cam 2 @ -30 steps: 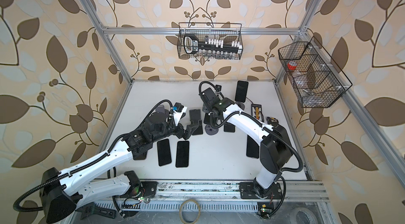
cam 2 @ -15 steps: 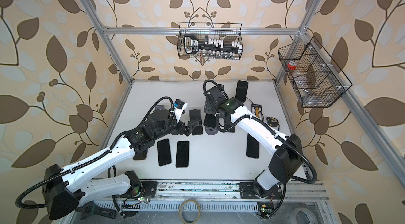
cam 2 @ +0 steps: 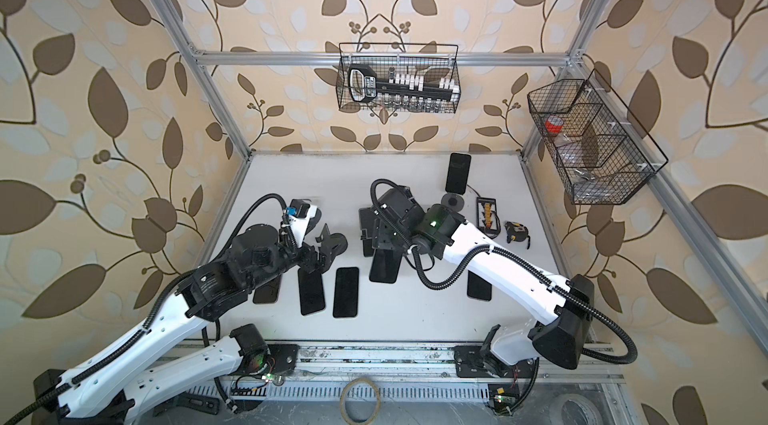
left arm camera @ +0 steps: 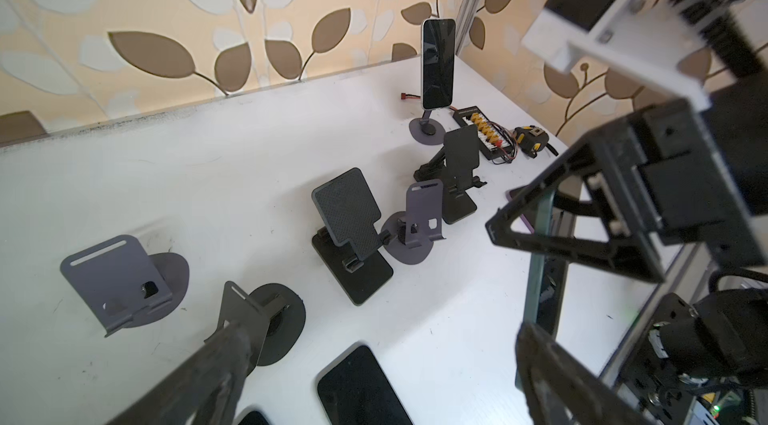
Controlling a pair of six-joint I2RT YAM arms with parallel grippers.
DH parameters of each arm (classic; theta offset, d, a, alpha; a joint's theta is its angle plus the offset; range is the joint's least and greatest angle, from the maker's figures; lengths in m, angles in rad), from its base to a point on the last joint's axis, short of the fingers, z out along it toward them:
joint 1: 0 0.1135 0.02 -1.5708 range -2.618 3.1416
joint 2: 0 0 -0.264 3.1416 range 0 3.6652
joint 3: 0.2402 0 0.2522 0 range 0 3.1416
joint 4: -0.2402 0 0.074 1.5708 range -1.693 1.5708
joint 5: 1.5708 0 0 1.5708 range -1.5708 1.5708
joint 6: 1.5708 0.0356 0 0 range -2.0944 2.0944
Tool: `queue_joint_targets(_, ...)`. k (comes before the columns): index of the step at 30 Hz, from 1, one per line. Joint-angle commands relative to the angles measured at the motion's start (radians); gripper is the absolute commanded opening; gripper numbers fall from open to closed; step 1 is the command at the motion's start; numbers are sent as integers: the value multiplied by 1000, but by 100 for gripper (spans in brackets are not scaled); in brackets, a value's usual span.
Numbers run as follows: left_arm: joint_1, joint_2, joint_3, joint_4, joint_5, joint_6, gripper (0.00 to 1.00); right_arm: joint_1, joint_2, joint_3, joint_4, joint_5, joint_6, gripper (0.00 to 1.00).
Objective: Remove the phone from the phone stand
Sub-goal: 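Carry the phone toward the robot and lower it beside the lying phones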
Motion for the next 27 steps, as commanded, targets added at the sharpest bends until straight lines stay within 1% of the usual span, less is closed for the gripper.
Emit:
queue_joint_targets(1,-7,-67,6,-128,-2,-61,99,24,33,-49,-27,-50,54,35)
queue_joint_targets(6,-7,-204,-23,-206,2,-127,99,43,106,-93,-1,-115,33,35)
queue_joint_targets(9,-7,-269,-27,-254,14,-131,99,51,154,-103,17,-148,24,35)
queue_joint_targets(12,-7,-308,-12,-315,19,-111,99,57,200,-107,34,-167,18,35)
queue_joint_targets(16,-7,-366,-18,-344,13,-78,99,60,247,-130,78,-197,23,35)
queue_joint_targets(20,-7,-410,-37,-349,5,-70,99,65,294,-134,89,-199,17,35)
queue_joint_targets(26,-7,-431,-40,-361,15,-78,99,66,343,-131,93,-185,5,35)
queue_joint_targets(27,-7,-436,-41,-360,13,-77,99,67,352,-129,93,-183,-22,35)
